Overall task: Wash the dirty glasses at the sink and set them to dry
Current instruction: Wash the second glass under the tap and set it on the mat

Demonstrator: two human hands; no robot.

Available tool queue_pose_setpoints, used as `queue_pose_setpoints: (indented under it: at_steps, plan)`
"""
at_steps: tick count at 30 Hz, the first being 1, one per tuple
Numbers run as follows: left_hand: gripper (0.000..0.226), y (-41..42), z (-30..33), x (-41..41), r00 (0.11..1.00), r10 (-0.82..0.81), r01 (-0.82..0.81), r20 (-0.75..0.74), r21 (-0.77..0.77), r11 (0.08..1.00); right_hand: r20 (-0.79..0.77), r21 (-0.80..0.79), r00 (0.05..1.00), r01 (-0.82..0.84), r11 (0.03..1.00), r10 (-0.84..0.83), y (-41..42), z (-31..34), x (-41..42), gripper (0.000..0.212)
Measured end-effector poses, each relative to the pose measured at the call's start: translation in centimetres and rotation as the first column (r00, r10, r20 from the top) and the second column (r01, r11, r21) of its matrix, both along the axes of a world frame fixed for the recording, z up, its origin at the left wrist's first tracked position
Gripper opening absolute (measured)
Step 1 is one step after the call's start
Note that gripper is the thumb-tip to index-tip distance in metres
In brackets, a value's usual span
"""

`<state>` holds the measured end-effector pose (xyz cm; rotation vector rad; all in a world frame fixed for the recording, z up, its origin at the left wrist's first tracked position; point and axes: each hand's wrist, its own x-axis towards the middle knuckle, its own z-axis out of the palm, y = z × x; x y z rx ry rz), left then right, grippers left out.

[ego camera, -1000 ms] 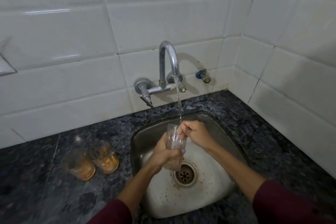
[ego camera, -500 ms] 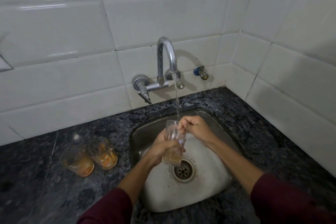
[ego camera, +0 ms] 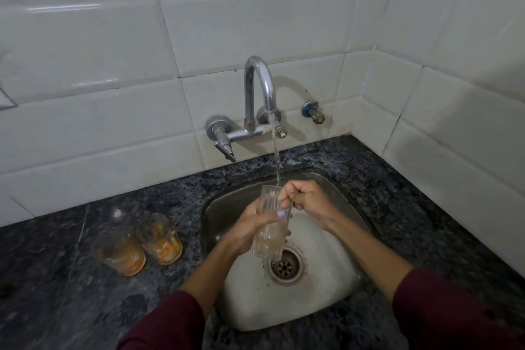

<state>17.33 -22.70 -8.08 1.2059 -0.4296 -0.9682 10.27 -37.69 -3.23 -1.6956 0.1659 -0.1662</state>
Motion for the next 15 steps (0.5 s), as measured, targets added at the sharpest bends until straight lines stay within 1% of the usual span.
queue_pose_setpoints:
  at_steps: [2, 4, 5, 7, 8, 9, 10, 11, 12, 13, 14, 15]
  plan:
    - [0.071, -0.4, -0.2, -0.2, 0.995, 0.071, -0.074, 0.074, 0.043, 0.996, 0.006, -0.093, 1.000, 0.028, 0.995, -0.027, 0.1, -0.2, 0.3, 0.033]
    - [0.075, -0.8, 0.0, -0.6, 0.959, 0.161, -0.192, 0.234, 0.117, 0.974, 0.009, -0.232, 0.997, 0.073, 0.970, -0.073, 0.0, -0.4, 0.7, 0.033]
    - [0.075, -1.0, 0.2, -0.9, 0.920, 0.189, -0.256, 0.343, 0.163, 0.953, 0.007, -0.313, 0.996, 0.090, 0.946, -0.092, 0.1, -0.5, 0.9, 0.032]
    - [0.073, -1.5, 0.5, -1.7, 0.793, 0.204, -0.399, 0.574, 0.237, 0.886, 0.007, -0.460, 0.992, 0.115, 0.881, -0.125, 0.6, -0.4, 1.3, 0.030]
    - [0.075, -1.7, 0.7, -2.1, 0.727, 0.203, -0.456, 0.656, 0.241, 0.857, 0.009, -0.500, 0.989, 0.132, 0.856, -0.147, 0.9, -0.2, 1.5, 0.029]
    - [0.078, -2.0, 0.7, -2.3, 0.686, 0.197, -0.488, 0.700, 0.241, 0.839, 0.005, -0.504, 0.986, 0.148, 0.851, -0.168, 1.2, -0.1, 1.5, 0.028]
    - [0.082, -2.0, 0.7, -2.4, 0.671, 0.184, -0.490, 0.718, 0.244, 0.837, -0.004, -0.472, 0.983, 0.160, 0.867, -0.183, 1.2, -0.1, 1.5, 0.029]
    - [0.086, -1.9, 0.7, -2.2, 0.678, 0.154, -0.469, 0.719, 0.261, 0.844, -0.017, -0.405, 0.982, 0.166, 0.899, -0.189, 0.9, -0.2, 1.5, 0.029]
    - [0.089, -1.7, 0.7, -1.9, 0.717, 0.119, -0.411, 0.687, 0.279, 0.868, -0.029, -0.311, 0.984, 0.159, 0.937, -0.176, 0.5, -0.3, 1.4, 0.028]
    - [0.090, -1.3, 0.7, -1.3, 0.785, 0.104, -0.331, 0.611, 0.272, 0.904, -0.032, -0.210, 0.989, 0.132, 0.969, -0.142, 0.1, -0.3, 1.2, 0.029]
    - [0.088, -0.9, 0.7, -0.8, 0.876, 0.103, -0.238, 0.470, 0.237, 0.942, -0.021, -0.123, 0.995, 0.094, 0.988, -0.097, -0.2, -0.3, 0.9, 0.029]
    - [0.084, -0.6, 0.6, -0.3, 0.954, 0.101, -0.151, 0.281, 0.163, 0.975, -0.007, -0.055, 0.999, 0.051, 0.997, -0.052, -0.4, -0.3, 0.6, 0.030]
